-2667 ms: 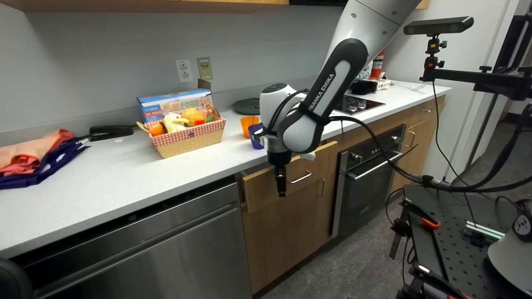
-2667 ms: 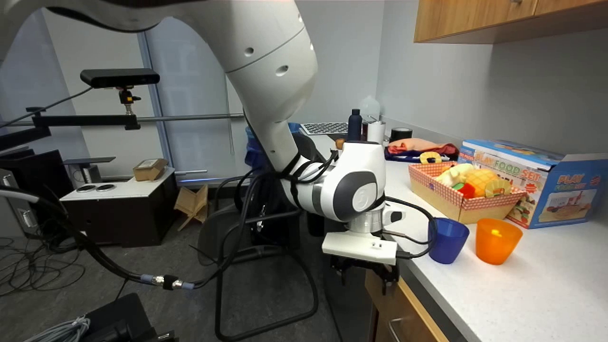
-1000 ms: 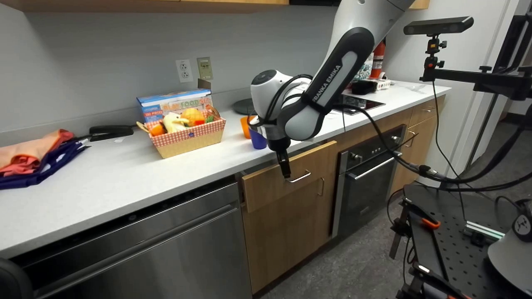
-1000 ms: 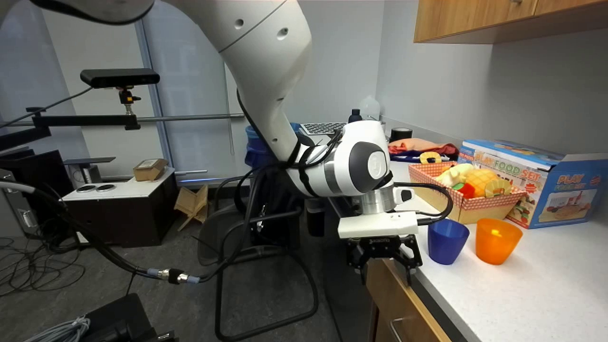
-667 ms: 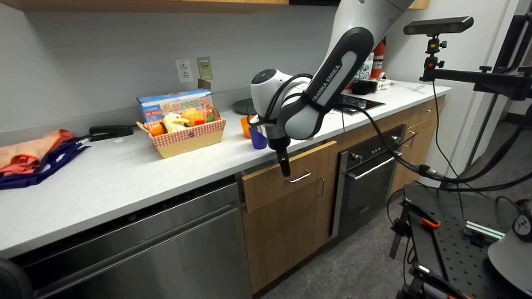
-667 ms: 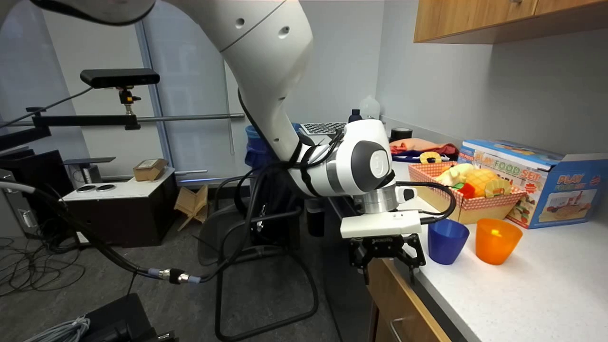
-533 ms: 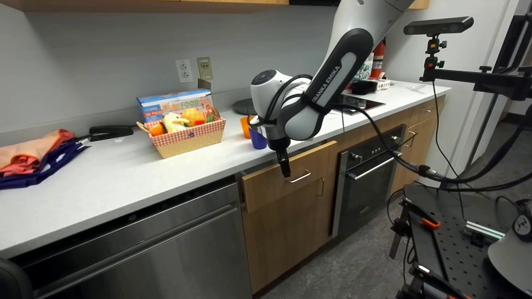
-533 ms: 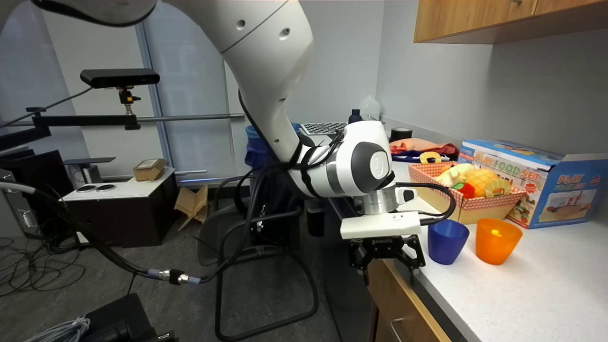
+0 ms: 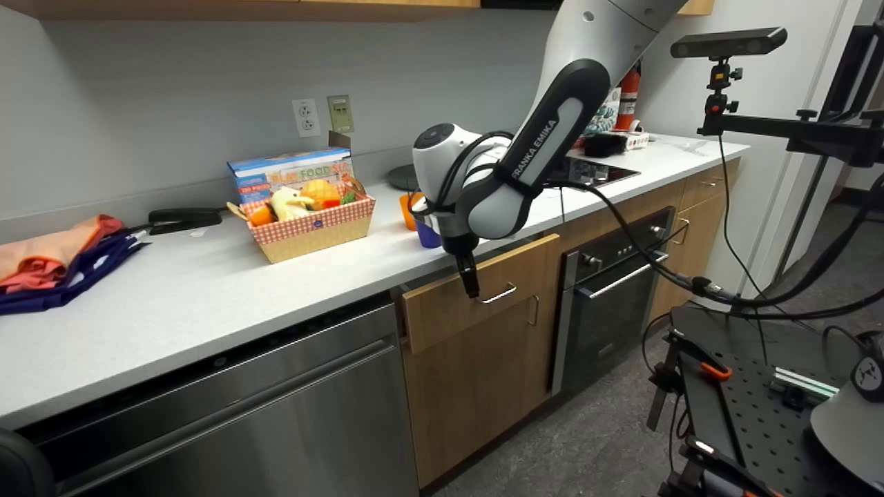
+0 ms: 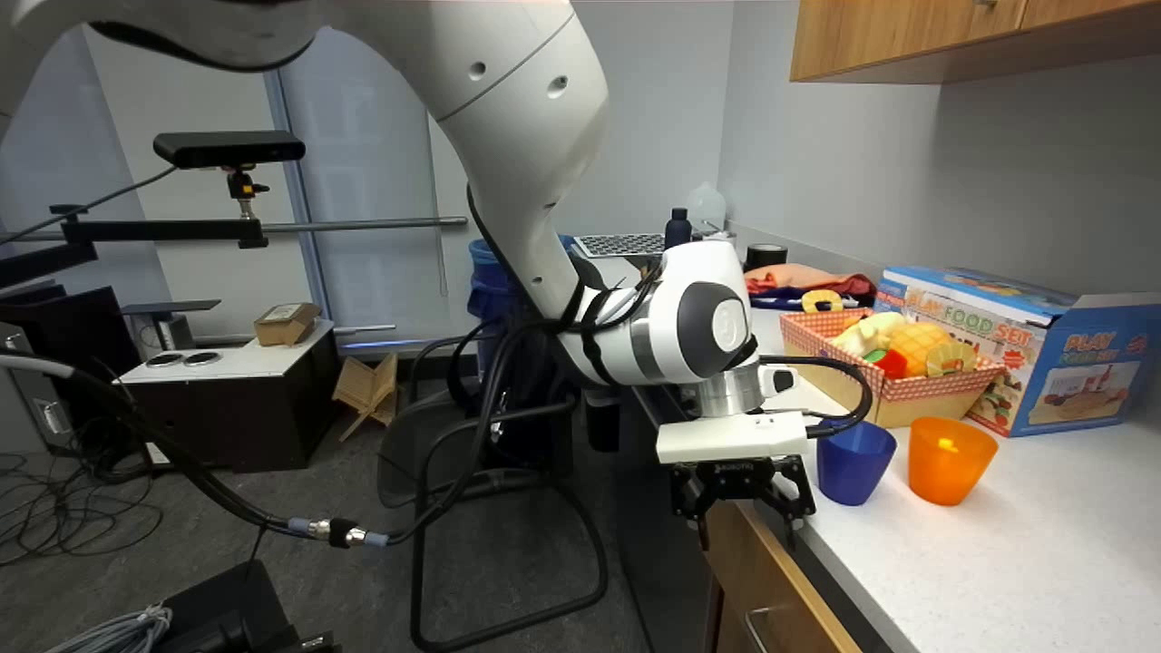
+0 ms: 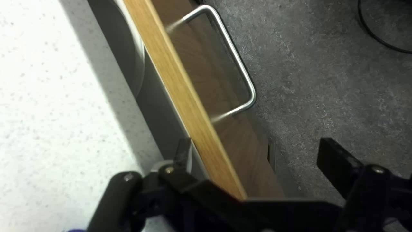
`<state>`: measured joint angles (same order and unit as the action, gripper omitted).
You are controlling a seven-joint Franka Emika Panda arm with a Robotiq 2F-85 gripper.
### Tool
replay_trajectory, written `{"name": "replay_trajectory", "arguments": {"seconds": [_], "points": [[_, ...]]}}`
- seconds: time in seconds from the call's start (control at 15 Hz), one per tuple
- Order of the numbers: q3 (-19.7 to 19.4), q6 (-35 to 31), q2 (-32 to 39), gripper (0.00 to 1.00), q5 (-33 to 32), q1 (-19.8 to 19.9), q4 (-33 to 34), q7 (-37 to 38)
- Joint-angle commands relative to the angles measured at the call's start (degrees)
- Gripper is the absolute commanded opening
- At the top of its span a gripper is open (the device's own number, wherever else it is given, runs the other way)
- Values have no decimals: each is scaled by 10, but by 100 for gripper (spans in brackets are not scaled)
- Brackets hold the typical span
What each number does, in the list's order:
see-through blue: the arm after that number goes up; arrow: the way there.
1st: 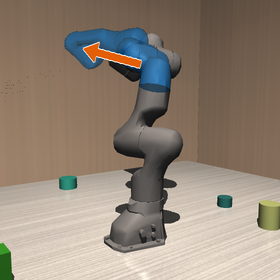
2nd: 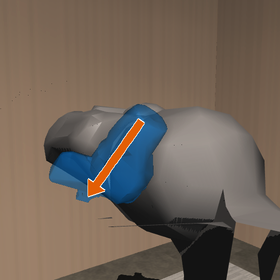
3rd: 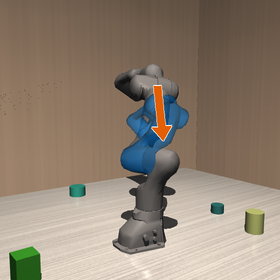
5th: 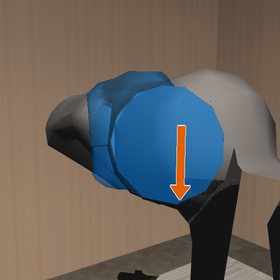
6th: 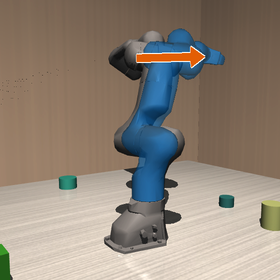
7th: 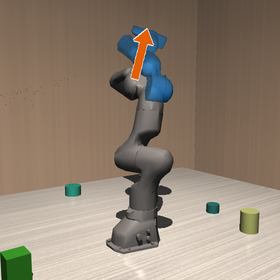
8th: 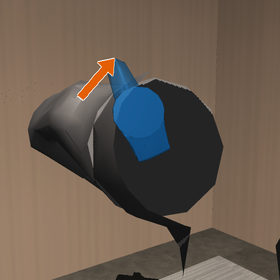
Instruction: Open the drawer to the right of the dishwasher
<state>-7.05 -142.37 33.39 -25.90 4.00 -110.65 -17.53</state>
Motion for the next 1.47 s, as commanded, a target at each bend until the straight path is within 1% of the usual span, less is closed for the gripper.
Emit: {"name": "replay_trajectory", "arguments": {"seconds": [0.0,0.2,0.4,0.47,0.67,0.8,0.93,1.07,1.4], "points": [[-6,-12,26,100,-11,6,26,-7],[-6,-16,30,100,-8,10,25,-10],[2,-12,28,100,4,8,20,-6],[13,-17,23,100,19,19,13,-17],[21,-15,15,100,37,24,2,-18],[34,-11,6,100,56,32,-7,-31],[61,-14,-1,100,97,51,-15,-58],[77,-12,-3,100,126,61,-20,-76],[100,-8,-3,100,174,76,-43,-100]]}}
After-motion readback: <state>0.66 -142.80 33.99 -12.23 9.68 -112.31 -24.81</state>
